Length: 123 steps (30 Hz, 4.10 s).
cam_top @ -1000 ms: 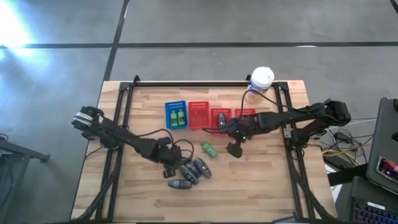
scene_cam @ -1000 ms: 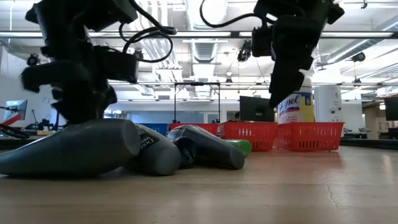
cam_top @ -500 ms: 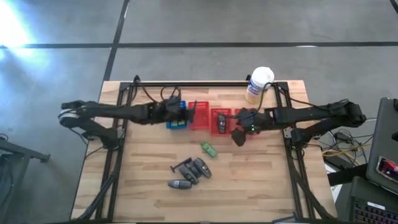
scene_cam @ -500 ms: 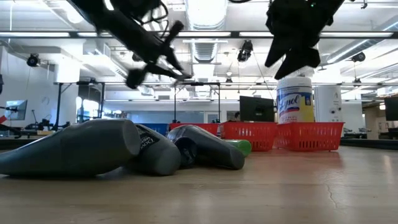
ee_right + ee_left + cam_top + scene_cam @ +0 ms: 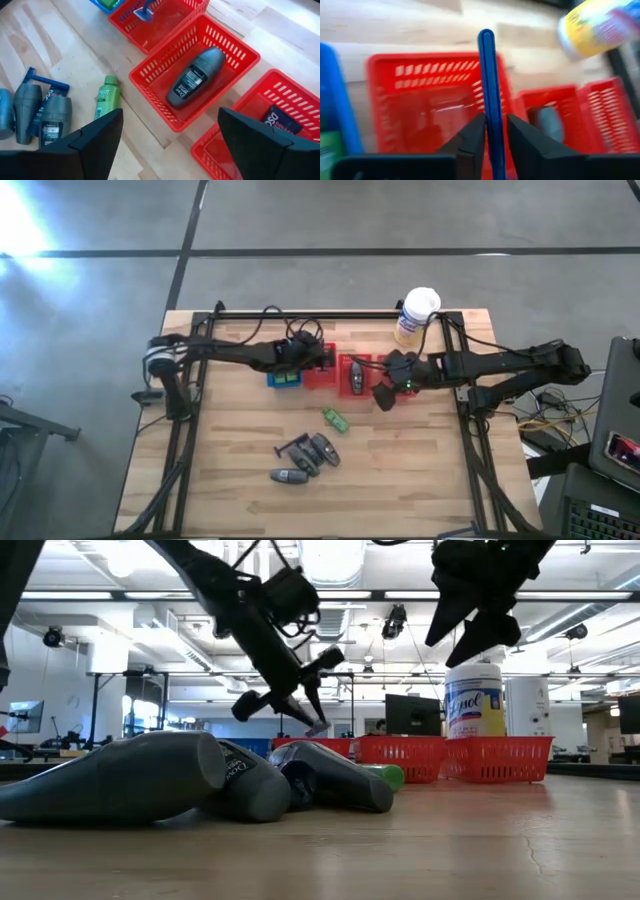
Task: Pick & Place Travel size toiletries
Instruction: Put the blue razor into the left red bin, then put the black deodorant into the middle red bin
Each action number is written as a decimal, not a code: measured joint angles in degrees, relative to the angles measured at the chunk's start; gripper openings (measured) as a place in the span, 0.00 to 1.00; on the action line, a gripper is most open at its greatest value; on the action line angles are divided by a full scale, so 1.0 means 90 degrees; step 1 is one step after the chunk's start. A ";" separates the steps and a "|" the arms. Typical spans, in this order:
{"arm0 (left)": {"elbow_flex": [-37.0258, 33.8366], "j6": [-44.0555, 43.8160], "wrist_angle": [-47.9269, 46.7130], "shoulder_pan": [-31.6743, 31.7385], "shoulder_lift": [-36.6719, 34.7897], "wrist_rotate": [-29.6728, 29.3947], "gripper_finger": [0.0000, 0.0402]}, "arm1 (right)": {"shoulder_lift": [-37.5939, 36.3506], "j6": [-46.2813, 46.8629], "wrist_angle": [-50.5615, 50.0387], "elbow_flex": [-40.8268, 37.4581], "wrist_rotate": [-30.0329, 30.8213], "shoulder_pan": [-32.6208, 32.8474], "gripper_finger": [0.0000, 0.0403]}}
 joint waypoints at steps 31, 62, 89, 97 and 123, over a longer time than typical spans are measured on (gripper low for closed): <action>-0.0311 0.2573 -0.3656 -0.3759 -0.0710 0.1530 0.53 | 0.0002 -0.0741 -0.0313 -0.0177 -0.0661 0.0000 0.83; -0.0780 0.2956 -0.2492 -0.3798 -0.0024 0.1419 0.51 | 0.1064 0.0239 0.0225 -0.0294 -0.1030 0.0639 0.88; -0.0869 -0.0519 0.0357 -0.0208 -0.0907 0.0124 0.11 | 0.0339 0.1738 -0.0482 -0.0359 0.0014 0.0639 0.81; -0.0101 -0.0050 -0.0040 -0.0066 -0.0081 0.0388 0.37 | 0.0369 0.1836 -0.0496 -0.0367 0.0019 0.0683 0.88; -0.0802 0.4137 -0.2745 -0.4119 -0.1844 0.2358 0.52 | 0.1785 0.1085 0.1083 -0.0264 -0.1698 0.1213 0.88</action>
